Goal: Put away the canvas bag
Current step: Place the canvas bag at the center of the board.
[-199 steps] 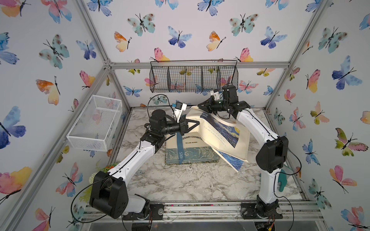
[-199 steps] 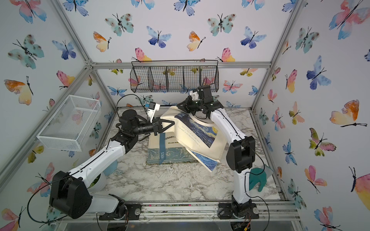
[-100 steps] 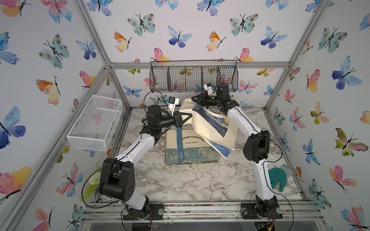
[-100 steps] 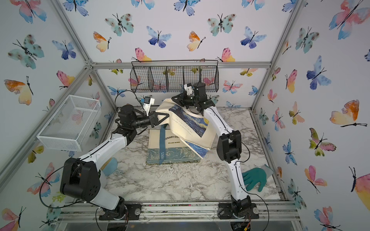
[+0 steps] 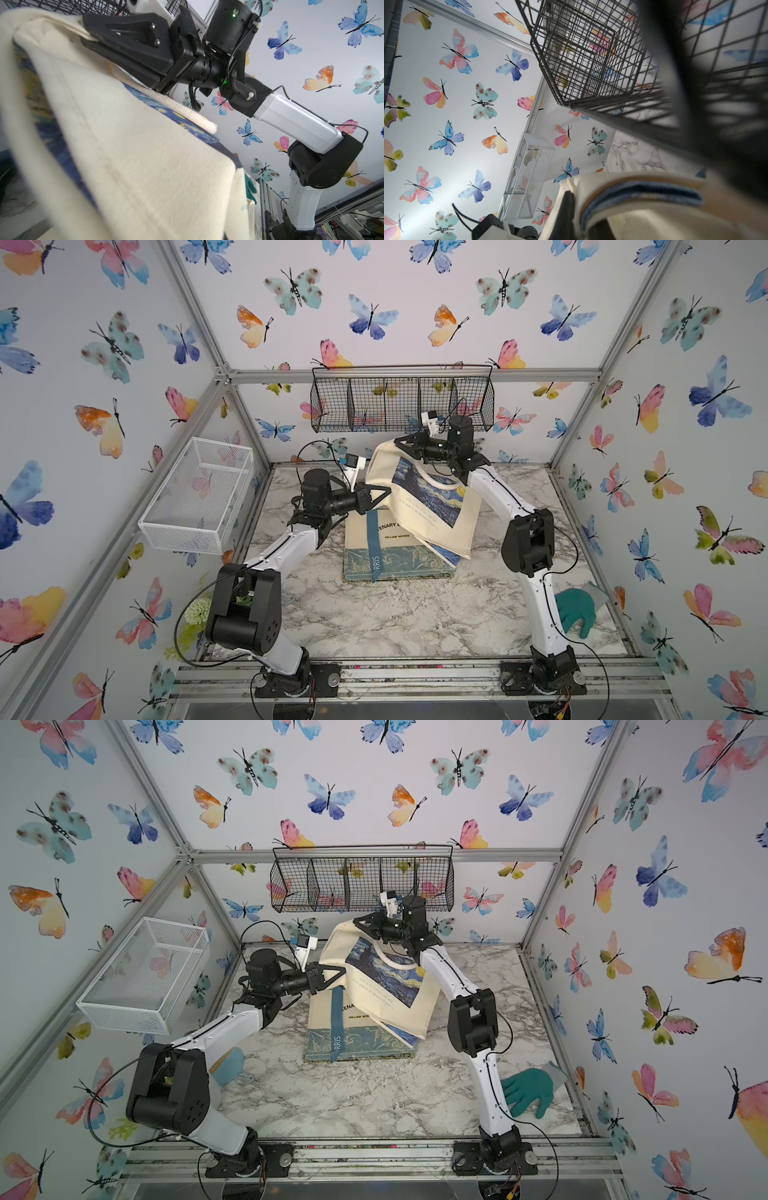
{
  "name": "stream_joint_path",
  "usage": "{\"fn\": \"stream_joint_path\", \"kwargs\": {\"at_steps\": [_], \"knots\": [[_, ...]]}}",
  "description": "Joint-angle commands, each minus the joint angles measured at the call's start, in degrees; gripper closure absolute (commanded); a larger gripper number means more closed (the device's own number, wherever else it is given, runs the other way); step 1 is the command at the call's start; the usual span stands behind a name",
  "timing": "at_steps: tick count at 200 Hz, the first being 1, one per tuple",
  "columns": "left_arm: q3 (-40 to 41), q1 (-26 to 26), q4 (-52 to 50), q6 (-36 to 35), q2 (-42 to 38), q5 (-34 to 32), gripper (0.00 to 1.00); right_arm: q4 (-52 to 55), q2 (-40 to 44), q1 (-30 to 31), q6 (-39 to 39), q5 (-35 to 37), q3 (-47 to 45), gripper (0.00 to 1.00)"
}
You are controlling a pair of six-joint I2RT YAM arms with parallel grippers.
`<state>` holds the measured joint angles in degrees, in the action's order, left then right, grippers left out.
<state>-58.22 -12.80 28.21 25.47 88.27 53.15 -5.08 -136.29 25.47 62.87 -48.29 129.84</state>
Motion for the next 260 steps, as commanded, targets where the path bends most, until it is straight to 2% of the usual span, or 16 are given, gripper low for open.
{"fn": "stream_joint_path", "kwargs": {"at_steps": [1, 26, 77, 122, 153, 169, 191, 228, 260], "knots": [[1.6, 2.3, -0.1, -3.0, -7.5, -6.7, 1.00, 2.1, -4.5, 1.5, 0.9, -1.4, -2.2, 0.99], [4.8, 2.3, -2.7, -3.9, -10.3, -9.3, 1.00, 2.1, -5.2, 2.4, 1.1, -2.0, -3.5, 0.99], [14.4, 2.2, -0.7, 0.1, -14.0, -11.1, 1.00, 5.1, -7.2, 3.5, -0.1, -2.2, -6.1, 0.99], [20.7, 2.2, -2.5, 0.8, -18.5, -13.5, 1.00, 7.0, -10.1, 4.1, -0.6, -1.8, -5.8, 0.98], [24.2, 2.2, -0.2, 4.4, -19.2, -11.4, 0.84, 9.7, -13.5, 5.1, -1.9, -2.5, -3.0, 0.95], [26.1, 2.0, 1.7, 6.2, -19.0, -9.9, 0.83, 11.3, -15.3, 5.9, -2.5, -3.2, -1.4, 0.90], [28.3, 1.8, 3.2, 7.0, -19.1, -9.8, 0.90, 10.5, -16.4, 6.9, -3.1, -4.4, -1.5, 0.74], [30.2, 1.6, 3.1, 6.6, -20.3, -10.8, 0.97, 5.8, -14.5, 7.0, -3.8, -6.7, -3.4, 0.58], [30.9, 1.5, 2.7, 6.8, -20.9, -10.9, 1.00, 6.5, -11.5, 7.0, -5.7, -8.1, -4.7, 0.55]]}}
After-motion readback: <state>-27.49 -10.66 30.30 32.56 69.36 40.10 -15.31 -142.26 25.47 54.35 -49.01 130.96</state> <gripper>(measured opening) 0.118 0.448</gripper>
